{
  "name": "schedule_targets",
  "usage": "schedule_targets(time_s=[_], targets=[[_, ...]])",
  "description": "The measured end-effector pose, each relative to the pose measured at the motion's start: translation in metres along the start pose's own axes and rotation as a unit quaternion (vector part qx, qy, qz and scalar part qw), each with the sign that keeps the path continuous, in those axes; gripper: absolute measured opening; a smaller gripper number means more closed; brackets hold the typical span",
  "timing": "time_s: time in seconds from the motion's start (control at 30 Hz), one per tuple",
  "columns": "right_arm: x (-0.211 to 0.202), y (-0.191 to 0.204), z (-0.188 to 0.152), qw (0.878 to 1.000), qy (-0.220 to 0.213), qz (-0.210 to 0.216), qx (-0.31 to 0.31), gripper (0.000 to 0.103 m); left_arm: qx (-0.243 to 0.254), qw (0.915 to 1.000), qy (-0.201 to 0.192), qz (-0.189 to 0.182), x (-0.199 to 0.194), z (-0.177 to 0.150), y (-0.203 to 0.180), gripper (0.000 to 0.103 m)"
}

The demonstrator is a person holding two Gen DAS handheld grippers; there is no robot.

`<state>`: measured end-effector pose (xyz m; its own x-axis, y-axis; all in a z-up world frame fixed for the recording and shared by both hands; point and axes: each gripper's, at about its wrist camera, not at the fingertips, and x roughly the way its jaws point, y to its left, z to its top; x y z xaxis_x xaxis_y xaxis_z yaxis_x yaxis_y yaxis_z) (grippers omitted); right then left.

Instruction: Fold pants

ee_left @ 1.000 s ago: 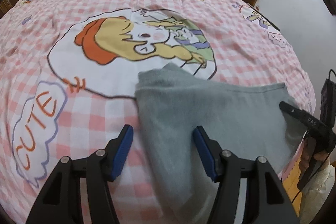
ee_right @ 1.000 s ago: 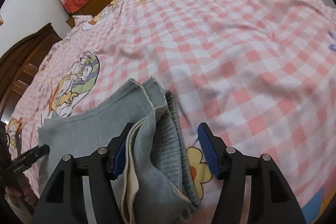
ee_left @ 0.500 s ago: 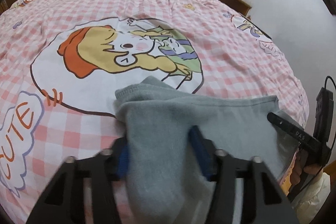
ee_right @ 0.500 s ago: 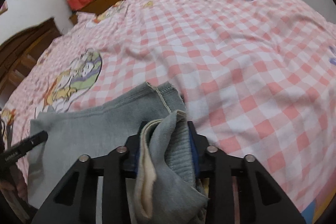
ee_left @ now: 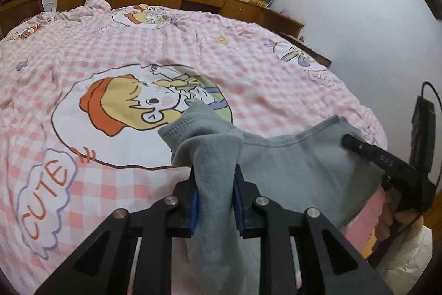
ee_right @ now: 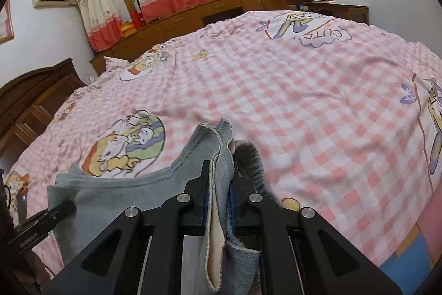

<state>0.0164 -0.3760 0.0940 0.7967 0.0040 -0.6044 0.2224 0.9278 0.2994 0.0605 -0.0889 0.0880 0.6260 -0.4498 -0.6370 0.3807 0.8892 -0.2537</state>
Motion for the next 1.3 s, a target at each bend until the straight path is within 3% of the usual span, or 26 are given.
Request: schedule_targets(time_s=[0.2, 0.27, 0.47, 0.57, 0.73, 0.8, 0.87, 0.93, 1.0, 1.13, 1.23, 1.3], targets=[[-0.004, 0.02, -0.002, 0.999, 0.015, 0.044, 0.006, 0.011, -0.019, 0.9994, -0.028, 0.011, -0.041, 0.017, 0.024, 0.02], [0.002, 0.036, -0.003, 0.997, 0.03, 0.07, 0.004, 0.011, -0.018, 0.999, -0.027, 0.032, -0.052, 0.027, 0.041, 0.02], [0.042, 0.1, -0.016, 0.991, 0.062, 0.113, -0.035, 0.011, -0.019, 0.9952, 0.004, 0.096, -0.055, 0.037, 0.107, 0.02], [0.07, 0.125, -0.029, 0.99, 0.084, 0.103, -0.056, 0.011, -0.024, 0.9931, 0.029, 0.111, -0.041, 0.03, 0.138, 0.021], [0.093, 0.124, -0.043, 0.99, 0.104, 0.072, -0.063, 0.013, -0.039, 0.9919, 0.066, 0.101, -0.012, 0.016, 0.171, 0.024], [0.096, 0.118, -0.046, 0.989, 0.113, 0.067, -0.066, 0.024, -0.035, 0.9908, 0.071, 0.109, -0.002, 0.012, 0.176, 0.032], [0.096, 0.111, -0.046, 0.989, 0.118, 0.072, -0.062, 0.029, -0.037, 0.9894, 0.07, 0.122, 0.004, 0.01, 0.179, 0.047], [0.094, 0.106, -0.042, 0.987, 0.132, 0.072, -0.05, 0.031, -0.047, 0.9884, 0.069, 0.127, 0.0, 0.009, 0.184, 0.051], [0.087, 0.104, -0.035, 0.987, 0.139, 0.068, -0.041, 0.031, -0.061, 0.9877, 0.064, 0.129, -0.011, 0.01, 0.185, 0.051], [0.056, 0.113, -0.021, 0.991, 0.098, 0.06, -0.062, 0.031, -0.065, 0.9885, 0.028, 0.134, -0.048, 0.018, 0.181, 0.051], [0.054, 0.123, -0.017, 0.988, 0.093, 0.117, -0.049, 0.031, -0.072, 0.9908, 0.017, 0.113, -0.059, 0.024, 0.176, 0.05], [0.065, 0.133, -0.02, 0.985, 0.103, 0.127, -0.059, 0.031, -0.081, 0.9934, 0.012, 0.079, -0.055, 0.028, 0.172, 0.045]])
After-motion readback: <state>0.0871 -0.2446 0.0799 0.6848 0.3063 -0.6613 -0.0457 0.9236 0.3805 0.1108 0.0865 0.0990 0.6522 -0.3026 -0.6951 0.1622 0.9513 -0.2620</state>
